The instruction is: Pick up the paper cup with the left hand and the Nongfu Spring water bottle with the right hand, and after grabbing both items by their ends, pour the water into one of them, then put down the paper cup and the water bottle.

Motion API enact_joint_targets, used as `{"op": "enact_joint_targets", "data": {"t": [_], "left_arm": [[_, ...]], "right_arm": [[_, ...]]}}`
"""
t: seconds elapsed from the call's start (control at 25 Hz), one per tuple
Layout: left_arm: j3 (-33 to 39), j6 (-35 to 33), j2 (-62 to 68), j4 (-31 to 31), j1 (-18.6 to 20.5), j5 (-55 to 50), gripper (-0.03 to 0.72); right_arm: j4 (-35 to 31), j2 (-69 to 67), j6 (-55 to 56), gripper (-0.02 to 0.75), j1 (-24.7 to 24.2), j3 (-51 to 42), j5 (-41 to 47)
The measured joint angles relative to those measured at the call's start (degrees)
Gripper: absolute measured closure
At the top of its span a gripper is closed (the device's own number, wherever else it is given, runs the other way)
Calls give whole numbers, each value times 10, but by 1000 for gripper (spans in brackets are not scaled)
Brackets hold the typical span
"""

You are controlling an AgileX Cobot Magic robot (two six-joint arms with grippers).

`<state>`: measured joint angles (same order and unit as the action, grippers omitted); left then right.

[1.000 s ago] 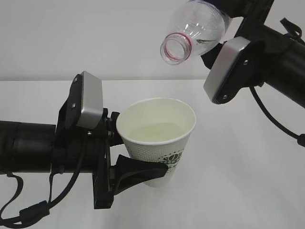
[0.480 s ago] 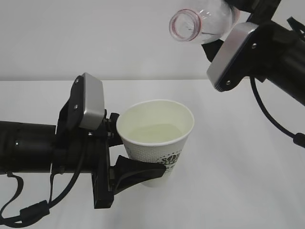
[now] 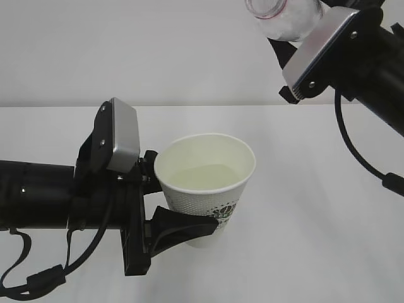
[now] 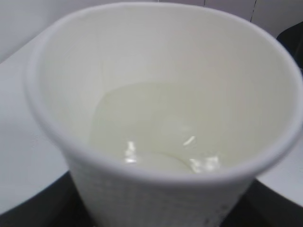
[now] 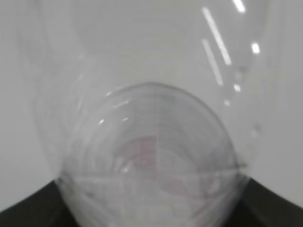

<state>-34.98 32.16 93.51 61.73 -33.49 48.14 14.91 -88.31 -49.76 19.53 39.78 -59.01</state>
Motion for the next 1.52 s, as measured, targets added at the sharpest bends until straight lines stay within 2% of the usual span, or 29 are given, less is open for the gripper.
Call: {"op": "enact_joint_targets", "data": {"t": [0.36, 0.84, 1.12, 1.52], "left_arm": [[0, -14, 0, -2, 0, 1, 198], [0, -21, 0, -39, 0, 43, 198], [0, -22, 0, -39, 0, 44, 198], [0, -23, 0, -39, 0, 44, 199]], "right_arm": [[-29, 0, 79, 269, 0, 0, 0], [-52, 0, 147, 269, 0, 0, 21], [-101, 0, 188, 269, 0, 0, 25], [-110, 0, 247, 269, 0, 0, 39]]}}
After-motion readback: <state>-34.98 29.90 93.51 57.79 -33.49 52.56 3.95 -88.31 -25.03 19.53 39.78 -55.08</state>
